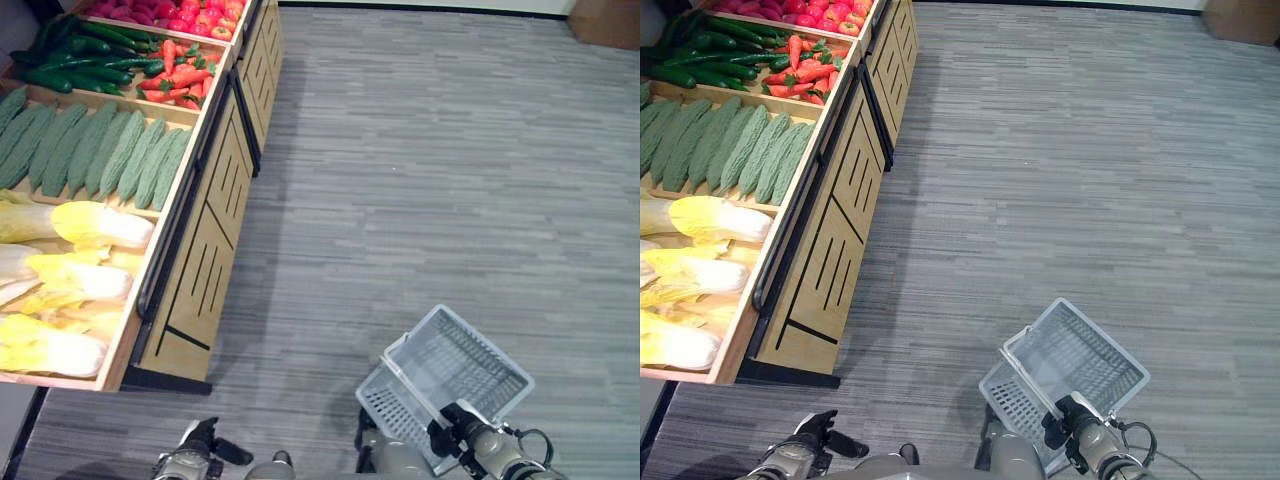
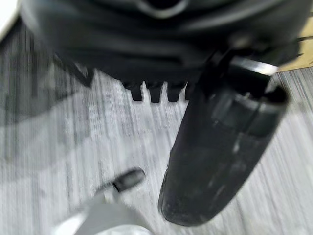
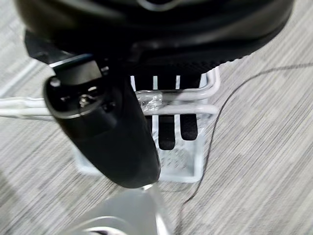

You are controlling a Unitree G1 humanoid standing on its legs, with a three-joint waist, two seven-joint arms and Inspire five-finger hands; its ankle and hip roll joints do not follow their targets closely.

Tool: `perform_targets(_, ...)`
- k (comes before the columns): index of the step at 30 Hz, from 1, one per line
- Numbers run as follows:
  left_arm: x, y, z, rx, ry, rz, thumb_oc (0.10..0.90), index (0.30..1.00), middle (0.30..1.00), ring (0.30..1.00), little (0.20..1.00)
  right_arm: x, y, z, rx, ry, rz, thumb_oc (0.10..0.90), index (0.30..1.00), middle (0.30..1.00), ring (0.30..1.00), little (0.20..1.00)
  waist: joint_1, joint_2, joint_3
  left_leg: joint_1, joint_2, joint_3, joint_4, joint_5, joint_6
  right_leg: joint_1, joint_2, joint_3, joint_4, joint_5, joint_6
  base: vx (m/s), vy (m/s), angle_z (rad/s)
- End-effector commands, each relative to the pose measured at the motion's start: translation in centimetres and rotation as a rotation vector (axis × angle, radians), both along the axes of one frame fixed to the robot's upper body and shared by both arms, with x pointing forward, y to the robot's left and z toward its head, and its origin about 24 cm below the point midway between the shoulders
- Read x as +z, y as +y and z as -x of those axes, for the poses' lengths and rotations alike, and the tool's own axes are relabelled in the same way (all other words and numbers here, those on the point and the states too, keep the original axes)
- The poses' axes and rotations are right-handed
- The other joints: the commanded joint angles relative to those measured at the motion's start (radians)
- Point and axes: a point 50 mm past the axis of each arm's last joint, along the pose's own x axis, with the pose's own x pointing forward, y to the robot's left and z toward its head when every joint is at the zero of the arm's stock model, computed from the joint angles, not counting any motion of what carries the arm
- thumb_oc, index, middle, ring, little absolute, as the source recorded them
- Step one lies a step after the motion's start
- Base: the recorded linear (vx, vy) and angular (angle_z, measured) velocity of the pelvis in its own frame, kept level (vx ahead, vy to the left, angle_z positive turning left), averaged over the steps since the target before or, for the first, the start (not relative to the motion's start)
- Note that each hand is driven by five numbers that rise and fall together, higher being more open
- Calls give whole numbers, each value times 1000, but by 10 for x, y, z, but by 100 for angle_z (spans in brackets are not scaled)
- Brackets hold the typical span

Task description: Get the vegetables into the basket

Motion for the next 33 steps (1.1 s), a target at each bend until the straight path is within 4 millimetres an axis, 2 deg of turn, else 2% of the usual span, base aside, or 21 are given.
perform_targets(1,6,13,-9,0,-5,-43,900,1000,1000,1000,1000,7,-6,-13,8,-43,10,400,300,300,300,300,-19,-9,37,29,-85,-34,-22,10,13,-27,-43,63,91,-103,127,404,-342,23)
perform_targets(4,5,19,0,32,19,-59,900,1000,1000,1000,1000,6,-10,-7,11,-21,22,400,300,300,300,300,-16,-19,31,-5,-62,-64,75,122,-28,0,-7,68,87,-157,79,512,-456,20)
perform_targets(6,5,21,3,41,26,-63,900,1000,1000,1000,1000,6,-12,-4,11,-9,24,400,300,300,300,300,-8,-33,38,-45,-50,-70,198,183,-50,42,15,75,64,-181,50,335,-352,5)
perform_targets(7,4,21,3,40,26,-61,900,1000,1000,1000,1000,6,-14,-3,4,-10,25,400,300,300,300,300,-2,-40,50,-91,-39,-66,290,199,-50,63,21,71,62,-195,37,203,-243,-12)
perform_targets(8,4,21,3,40,26,-61,900,1000,1000,1000,1000,6,-14,-3,4,-10,25,400,300,300,300,300,-2,-40,49,-93,-39,-67,292,198,-50,62,21,70,62,-195,36,169,-223,-10)
perform_targets(9,4,21,3,34,31,-61,900,1000,1000,1000,1000,7,-15,-3,0,-13,26,400,300,300,300,300,1,-46,59,-127,-26,-57,365,197,-44,78,26,69,63,-208,23,184,-210,-19)
perform_targets(10,5,20,-1,25,23,-65,900,1000,1000,1000,1000,7,-19,-1,-19,-6,33,400,300,300,300,300,1,-60,74,-164,-36,-55,377,156,-27,97,22,63,66,-220,18,268,-237,-23)
perform_targets(11,5,18,-1,21,18,-58,900,1000,1000,1000,1000,7,-22,1,-35,-1,37,400,300,300,300,300,-8,-76,71,-222,-87,-65,269,40,-8,113,6,52,48,-207,40,188,-131,-24)
perform_targets(13,4,18,1,19,21,-60,900,1000,1000,1000,1000,7,-23,1,-36,-4,43,400,300,300,300,300,-11,-85,66,-232,-105,-74,191,19,0,116,-5,44,45,-201,47,111,1,14)
perform_targets(14,3,16,3,8,30,-61,900,1000,1000,1000,1000,8,-25,3,-35,-4,47,400,300,300,300,300,-22,-85,56,-242,-108,-84,-6,56,-5,126,-8,23,35,-202,51,104,25,18)
perform_targets(15,3,16,3,8,31,-60,900,1000,1000,1000,1000,8,-25,3,-35,-4,47,400,300,300,300,300,-23,-86,55,-235,-110,-85,-23,65,-5,126,-9,22,35,-202,51,126,43,-1)
perform_targets(16,3,15,3,0,29,-61,900,1000,1000,1000,1000,8,-25,4,-34,-6,48,400,300,300,300,300,-25,-81,52,-244,-105,-105,-111,135,-18,136,-3,15,30,-204,47,107,49,-16)
perform_targets(17,3,15,2,-7,24,-64,900,1000,1000,1000,1000,8,-25,4,-34,-9,50,400,300,300,300,300,-28,-79,53,-259,-100,-112,-138,151,-29,148,0,8,30,-208,44,245,146,-24)
perform_targets(18,3,15,3,-19,25,-70,900,1000,1000,1000,1000,8,-25,3,-32,-12,53,400,300,300,300,300,-28,-76,51,-300,-88,-141,-138,146,-44,164,4,3,43,-227,41,308,194,18)
perform_targets(21,2,18,10,-16,45,-75,900,1000,1000,1000,1000,6,-17,0,-16,-15,29,400,300,300,300,300,-4,-82,39,-248,-86,-143,-138,164,-39,211,1,37,62,-258,47,393,253,5)
perform_targets(24,2,24,14,-1,61,-88,900,1000,1000,1000,1000,2,-6,0,-9,-6,1,400,300,300,300,300,12,-98,22,-201,-107,-130,-138,128,2,238,-31,69,95,-261,71,438,392,-22)
perform_targets(25,3,26,13,-15,61,-98,900,1000,1000,1000,1000,0,3,-1,5,-7,-13,400,300,300,300,300,19,-104,13,-185,-114,-103,-138,103,24,221,-46,91,124,-250,87,317,363,-10)
perform_targets(26,3,26,13,-15,61,-99,900,1000,1000,1000,1000,0,3,-1,4,-7,-14,400,300,300,300,300,22,-104,13,-185,-113,-99,-138,102,25,219,-46,95,125,-251,88,242,338,-27)
perform_targets(28,9,33,1,-11,17,-119,900,1000,1000,1000,1000,-1,14,-9,38,-18,-26,400,300,300,300,300,33,-113,-1,-168,-125,-62,-138,56,55,180,-68,112,169,-193,126,229,358,-48)
perform_targets(30,11,35,-2,-8,11,-123,900,1000,1000,1000,1000,-1,16,-10,34,-22,-30,400,300,300,300,300,36,-114,0,-162,-128,-54,-138,50,62,160,-72,120,200,-172,136,140,249,-35)
perform_targets(33,15,36,-13,-25,-23,-129,900,1000,1000,1000,1000,-1,18,-11,32,-23,-40,400,300,300,300,300,23,-109,9,-133,-148,-59,-138,24,87,95,-88,138,362,-115,158,149,301,-24)
